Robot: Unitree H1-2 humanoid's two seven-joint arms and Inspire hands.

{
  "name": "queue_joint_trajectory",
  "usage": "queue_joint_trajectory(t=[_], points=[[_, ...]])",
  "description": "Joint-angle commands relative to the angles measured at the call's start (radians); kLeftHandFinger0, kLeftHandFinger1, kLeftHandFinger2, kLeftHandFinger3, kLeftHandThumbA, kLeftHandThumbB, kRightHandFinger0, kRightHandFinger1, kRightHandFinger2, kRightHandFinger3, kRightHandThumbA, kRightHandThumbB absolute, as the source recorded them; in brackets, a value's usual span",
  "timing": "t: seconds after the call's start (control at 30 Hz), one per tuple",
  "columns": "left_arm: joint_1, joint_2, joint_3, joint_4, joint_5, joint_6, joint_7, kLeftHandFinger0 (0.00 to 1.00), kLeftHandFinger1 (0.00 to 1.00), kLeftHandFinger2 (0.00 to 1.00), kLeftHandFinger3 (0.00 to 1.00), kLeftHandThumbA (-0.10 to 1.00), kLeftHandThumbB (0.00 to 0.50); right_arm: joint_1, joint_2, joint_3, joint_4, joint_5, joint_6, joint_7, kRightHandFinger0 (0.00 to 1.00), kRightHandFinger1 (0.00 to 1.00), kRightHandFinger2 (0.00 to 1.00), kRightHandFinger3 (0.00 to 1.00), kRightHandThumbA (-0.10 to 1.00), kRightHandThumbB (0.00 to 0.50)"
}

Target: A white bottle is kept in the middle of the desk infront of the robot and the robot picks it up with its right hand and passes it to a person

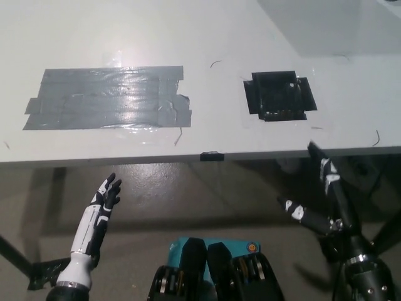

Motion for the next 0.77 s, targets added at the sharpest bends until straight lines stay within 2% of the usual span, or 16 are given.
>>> queue_joint_trajectory(t=[0.0, 0.07, 0.17, 0.33, 0.43, 0.73], points=[[-0.009, 0.007, 0.001, -0.003, -0.013, -0.042, -0.005, 1.00, 1.00, 1.00, 1.00, 0.96, 0.072, -0.041, -0.003, -0.012, 0.080, 0.013, -0.096, 0.005, 1.00, 1.00, 1.00, 1.00, 0.86, 0.207], [-0.008, 0.006, 0.000, -0.003, -0.014, -0.038, -0.005, 1.00, 1.00, 1.00, 1.00, 0.96, 0.063, -0.040, -0.005, -0.009, 0.084, 0.011, -0.089, 0.011, 1.00, 1.00, 1.00, 1.00, 0.88, 0.227], [-0.003, 0.005, 0.001, -0.010, -0.018, -0.026, -0.008, 1.00, 1.00, 1.00, 1.00, 0.96, 0.067, -0.039, -0.009, 0.003, 0.091, 0.001, -0.090, 0.021, 1.00, 1.00, 1.00, 1.00, 0.86, 0.206], [0.000, 0.005, -0.001, -0.018, -0.022, -0.011, -0.014, 1.00, 1.00, 1.00, 1.00, 0.95, 0.083, -0.031, -0.013, 0.011, 0.091, -0.011, -0.081, 0.028, 1.00, 1.00, 1.00, 1.00, 0.87, 0.222], [0.000, 0.004, 0.000, -0.018, -0.028, -0.017, -0.014, 1.00, 1.00, 1.00, 1.00, 0.94, 0.064, -0.033, -0.017, 0.017, 0.095, -0.026, -0.070, 0.027, 1.00, 1.00, 1.00, 1.00, 0.90, 0.247], [0.001, 0.008, -0.002, -0.020, -0.023, -0.022, -0.012, 1.00, 1.00, 1.00, 1.00, 0.93, 0.032, -0.035, -0.022, 0.027, 0.089, -0.039, -0.060, 0.031, 1.00, 1.00, 1.00, 1.00, 0.91, 0.255]])
